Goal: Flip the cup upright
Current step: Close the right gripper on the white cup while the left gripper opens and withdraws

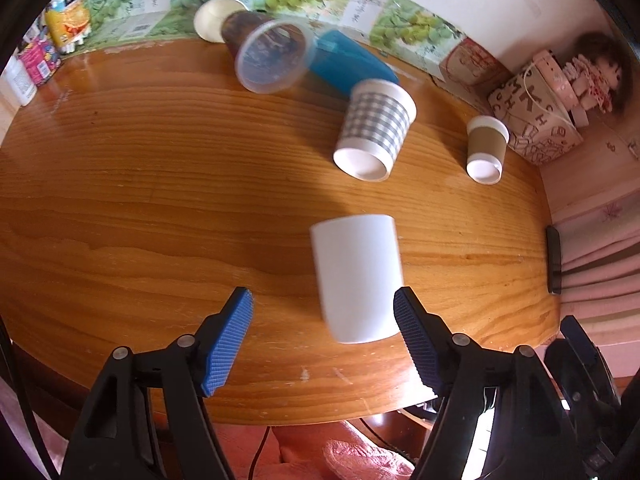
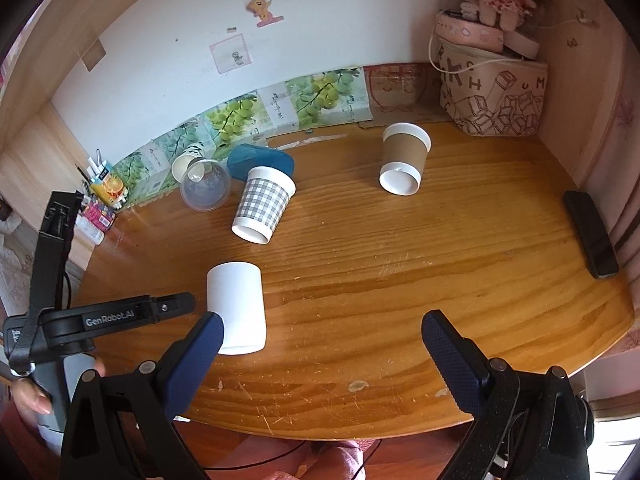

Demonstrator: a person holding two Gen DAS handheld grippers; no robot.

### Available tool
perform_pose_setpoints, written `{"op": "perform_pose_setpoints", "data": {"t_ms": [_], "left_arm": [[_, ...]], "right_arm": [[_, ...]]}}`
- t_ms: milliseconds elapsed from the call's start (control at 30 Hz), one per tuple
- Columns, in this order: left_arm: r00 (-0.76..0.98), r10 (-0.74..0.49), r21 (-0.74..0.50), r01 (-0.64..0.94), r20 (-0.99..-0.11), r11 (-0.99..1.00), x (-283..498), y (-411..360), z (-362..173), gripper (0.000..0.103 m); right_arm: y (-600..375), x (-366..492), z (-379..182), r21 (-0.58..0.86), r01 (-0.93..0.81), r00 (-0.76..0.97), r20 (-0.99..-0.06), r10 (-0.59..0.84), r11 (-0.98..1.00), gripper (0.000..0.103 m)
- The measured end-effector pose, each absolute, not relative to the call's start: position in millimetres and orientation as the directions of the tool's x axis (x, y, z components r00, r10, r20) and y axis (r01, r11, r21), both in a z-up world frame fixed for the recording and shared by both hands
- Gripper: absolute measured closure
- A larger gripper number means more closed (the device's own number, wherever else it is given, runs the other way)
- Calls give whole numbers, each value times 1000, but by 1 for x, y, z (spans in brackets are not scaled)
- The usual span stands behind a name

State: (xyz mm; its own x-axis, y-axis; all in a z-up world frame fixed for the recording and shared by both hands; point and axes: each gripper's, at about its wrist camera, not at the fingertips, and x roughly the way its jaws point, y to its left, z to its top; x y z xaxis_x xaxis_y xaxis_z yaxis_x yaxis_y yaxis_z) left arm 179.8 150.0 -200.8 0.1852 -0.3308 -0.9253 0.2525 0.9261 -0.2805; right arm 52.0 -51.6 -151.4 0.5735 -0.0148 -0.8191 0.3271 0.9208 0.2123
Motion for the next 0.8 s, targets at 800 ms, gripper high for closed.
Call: {"op": "perform_pose_setpoints", "data": {"t_ms": [800], "left_arm": [[531, -378, -181, 385, -758, 905, 195, 246, -129, 27]], "right_arm": [[40, 106, -189, 145, 115, 749, -663, 11, 983, 7]]}}
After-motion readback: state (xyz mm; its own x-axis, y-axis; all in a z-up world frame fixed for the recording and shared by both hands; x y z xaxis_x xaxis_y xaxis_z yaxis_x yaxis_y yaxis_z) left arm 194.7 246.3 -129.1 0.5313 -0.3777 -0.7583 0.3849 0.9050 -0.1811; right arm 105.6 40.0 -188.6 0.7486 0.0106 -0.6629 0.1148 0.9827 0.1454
